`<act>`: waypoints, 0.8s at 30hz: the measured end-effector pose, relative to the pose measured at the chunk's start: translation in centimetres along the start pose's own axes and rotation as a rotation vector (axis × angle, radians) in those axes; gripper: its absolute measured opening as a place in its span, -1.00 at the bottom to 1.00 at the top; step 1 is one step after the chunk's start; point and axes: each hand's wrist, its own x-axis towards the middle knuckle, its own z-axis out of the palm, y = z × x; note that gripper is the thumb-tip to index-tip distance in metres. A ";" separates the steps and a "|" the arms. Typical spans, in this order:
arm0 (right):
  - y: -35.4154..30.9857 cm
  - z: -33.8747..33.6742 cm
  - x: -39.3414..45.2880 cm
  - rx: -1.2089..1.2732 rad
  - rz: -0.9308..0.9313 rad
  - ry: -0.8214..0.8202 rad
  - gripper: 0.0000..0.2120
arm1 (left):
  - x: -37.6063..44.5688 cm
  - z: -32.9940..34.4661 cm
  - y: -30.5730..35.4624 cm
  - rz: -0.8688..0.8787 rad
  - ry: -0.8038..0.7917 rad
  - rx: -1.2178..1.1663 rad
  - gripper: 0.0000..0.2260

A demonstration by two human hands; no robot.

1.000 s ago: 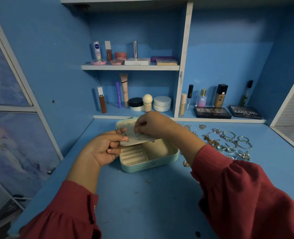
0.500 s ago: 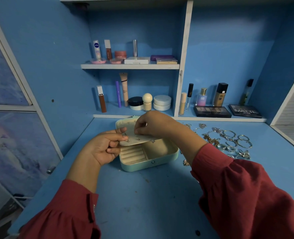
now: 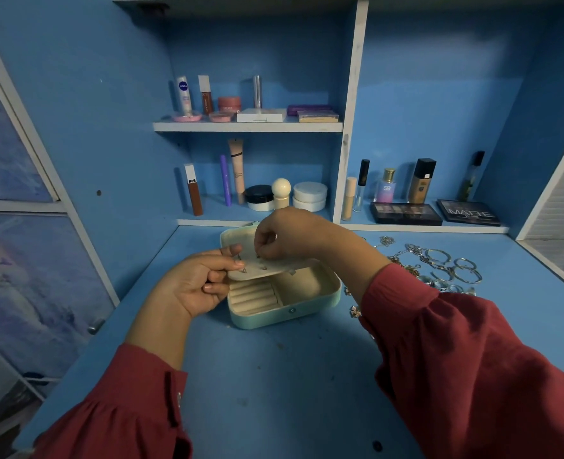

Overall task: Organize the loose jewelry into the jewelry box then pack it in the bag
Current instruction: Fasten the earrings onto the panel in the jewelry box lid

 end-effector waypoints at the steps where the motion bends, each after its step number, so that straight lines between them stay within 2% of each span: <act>1: -0.1 0.0 0.2 -0.023 -0.003 -0.013 -0.87 | -0.1 0.0 0.0 0.002 -0.001 0.005 -0.77; 10: -0.6 -0.8 0.9 -0.086 -0.046 -0.155 -0.96 | 0.2 -0.2 0.0 -0.012 0.001 -0.016 -0.76; 16: -0.8 -1.0 1.0 -0.164 -0.061 -0.171 -0.91 | 0.3 -0.1 -0.1 -0.007 0.009 -0.023 -0.76; 24: -2.0 -0.8 1.7 -0.238 0.049 -0.179 -0.81 | 0.5 0.0 -0.2 0.011 0.029 -0.007 -0.75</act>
